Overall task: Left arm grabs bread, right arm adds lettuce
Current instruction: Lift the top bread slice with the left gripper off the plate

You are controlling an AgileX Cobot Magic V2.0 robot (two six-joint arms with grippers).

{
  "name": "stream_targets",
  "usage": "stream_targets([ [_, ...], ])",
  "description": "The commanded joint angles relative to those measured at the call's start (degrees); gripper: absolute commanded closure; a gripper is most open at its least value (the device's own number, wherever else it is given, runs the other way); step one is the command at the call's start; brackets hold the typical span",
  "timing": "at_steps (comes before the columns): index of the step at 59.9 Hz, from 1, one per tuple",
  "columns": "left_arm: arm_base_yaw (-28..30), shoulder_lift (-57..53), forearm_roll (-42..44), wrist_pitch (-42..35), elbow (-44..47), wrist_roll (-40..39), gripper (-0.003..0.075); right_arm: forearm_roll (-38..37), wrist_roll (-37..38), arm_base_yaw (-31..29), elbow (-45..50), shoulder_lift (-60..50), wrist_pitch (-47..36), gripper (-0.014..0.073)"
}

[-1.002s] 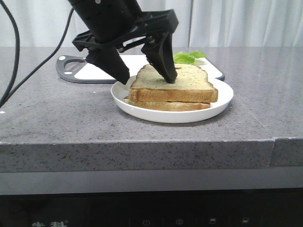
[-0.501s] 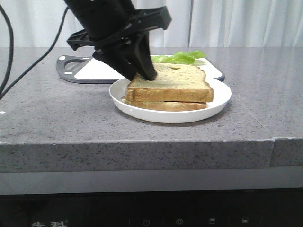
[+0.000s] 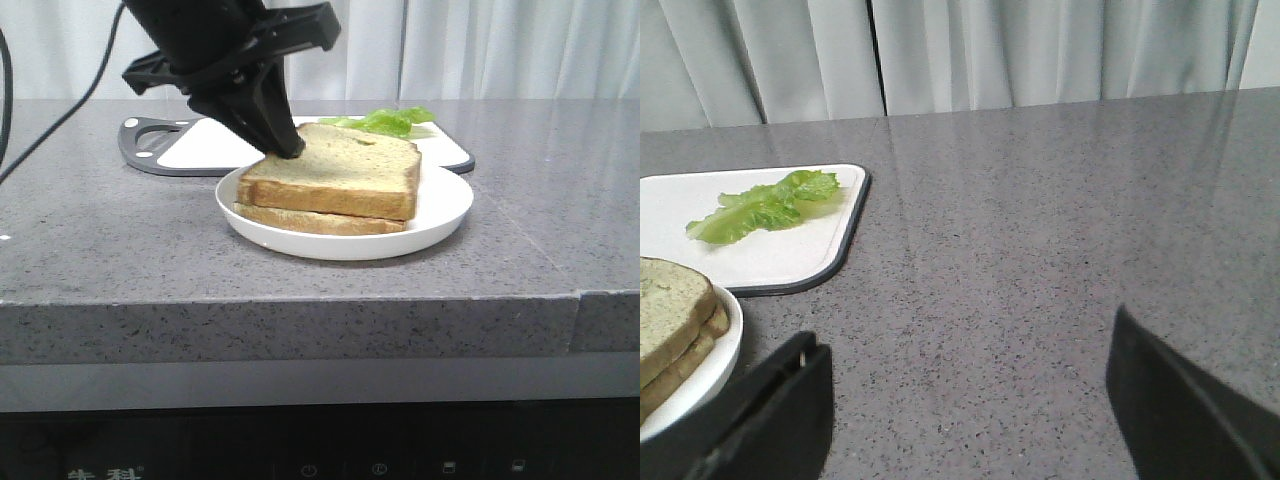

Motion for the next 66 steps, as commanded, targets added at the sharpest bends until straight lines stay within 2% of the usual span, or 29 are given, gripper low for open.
stream_targets([
  [1,0.5,-5.0,-0.6,-4.1,-1.6,0.0,0.0741,-0.7,-0.5,-0.4,-2.1,1.0,-4.3,0.0015],
  [17,0.6,-10.9,0.8,-10.1,-1.5,0.0,0.0741,-0.7,-0.5,-0.4,-2.1,1.1,-2.2,0.0015],
  [25,0.6,-16.7,7.4,-16.5,2.5,-1.0,0.0741,-0.7,-4.4,1.0,-2.2,2.7,-2.4,0.0015],
  [30,0.6,-21.7,14.7,-21.9,7.5,-4.9,0.0741,-0.7,-5.7,2.8,-2.2,4.9,-3.7,0.0015],
  [37,0.6,-28.5,28.1,-26.8,15.5,-15.2,0.0741,-0.7,-5.7,5.1,-2.4,10.1,-4.8,0.0015],
  [46,0.6,-36.9,44.8,-26.9,23.4,-28.5,0.0741,-0.7,-5.9,7.9,-6.3,19.6,-4.6,0.0015],
  [55,0.6,-44.9,61.0,-26.9,30.7,-45.6,0.0741,-0.7,-8.2,9.2,-13.5,30.9,-4.8,0.0015],
  [66,0.6,-52.9,79.5,-23.0,38.7,-64.0,0.0741,-0.7,-8.9,10.4,-23.1,45.6,-6.2,0.0016],
])
